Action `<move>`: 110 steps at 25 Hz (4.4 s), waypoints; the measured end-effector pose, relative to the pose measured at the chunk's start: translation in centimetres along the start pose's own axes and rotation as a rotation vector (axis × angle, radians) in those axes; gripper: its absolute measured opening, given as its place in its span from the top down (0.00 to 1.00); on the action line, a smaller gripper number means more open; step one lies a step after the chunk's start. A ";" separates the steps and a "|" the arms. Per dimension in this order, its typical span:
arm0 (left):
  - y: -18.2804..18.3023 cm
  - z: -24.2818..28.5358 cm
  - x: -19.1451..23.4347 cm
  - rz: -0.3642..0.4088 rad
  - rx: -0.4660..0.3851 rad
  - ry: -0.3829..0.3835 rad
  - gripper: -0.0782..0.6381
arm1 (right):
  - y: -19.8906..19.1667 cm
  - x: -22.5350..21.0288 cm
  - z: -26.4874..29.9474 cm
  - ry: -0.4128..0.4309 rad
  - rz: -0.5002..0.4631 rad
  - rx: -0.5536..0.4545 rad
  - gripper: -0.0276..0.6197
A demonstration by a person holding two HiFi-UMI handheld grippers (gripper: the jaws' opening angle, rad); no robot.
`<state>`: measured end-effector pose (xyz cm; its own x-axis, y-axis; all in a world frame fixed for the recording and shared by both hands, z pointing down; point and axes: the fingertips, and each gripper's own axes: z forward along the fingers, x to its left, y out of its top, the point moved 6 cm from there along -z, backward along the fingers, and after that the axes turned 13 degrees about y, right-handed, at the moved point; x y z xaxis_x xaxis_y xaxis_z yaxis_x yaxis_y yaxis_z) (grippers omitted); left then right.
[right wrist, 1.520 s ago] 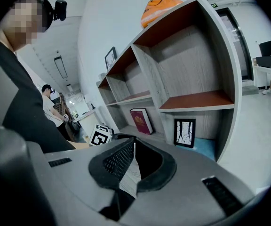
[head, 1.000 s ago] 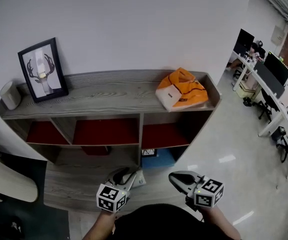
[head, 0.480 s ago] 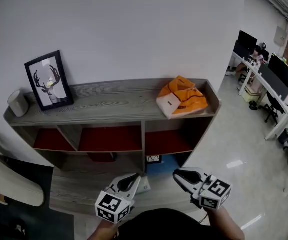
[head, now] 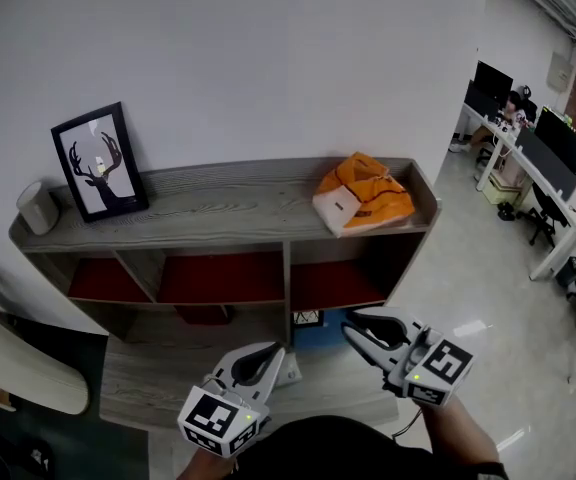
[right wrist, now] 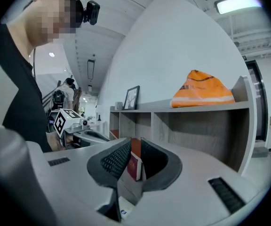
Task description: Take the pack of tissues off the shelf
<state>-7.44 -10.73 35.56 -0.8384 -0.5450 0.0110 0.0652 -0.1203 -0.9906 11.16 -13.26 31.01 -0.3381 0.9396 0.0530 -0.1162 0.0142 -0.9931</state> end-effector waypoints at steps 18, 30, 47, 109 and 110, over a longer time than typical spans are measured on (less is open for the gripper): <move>-0.4 0.3 -0.4 0.003 0.010 -0.036 0.87 | 8.2 -3.8 1.9 -0.119 -0.439 0.227 0.73; -1.6 0.1 -0.1 -0.029 0.039 -0.031 0.87 | 9.1 -6.4 3.5 -0.264 -0.631 0.422 0.64; -2.9 -0.6 -0.4 -0.083 0.061 -0.018 0.87 | 7.3 -8.1 4.8 -0.284 -0.723 0.627 0.75; -2.7 2.1 0.8 -0.095 0.099 -0.035 0.87 | 6.6 3.9 -5.7 -0.133 -0.551 0.135 0.90; -2.7 2.1 0.8 -0.095 0.099 -0.033 0.87 | 6.0 3.8 -5.6 -0.126 -0.532 0.142 0.90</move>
<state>-7.11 -12.60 38.50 -0.8249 -0.5543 0.1106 0.0408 -0.2536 -0.9664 14.41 -7.70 24.65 -0.3063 0.7672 0.5635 -0.4232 0.4204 -0.8025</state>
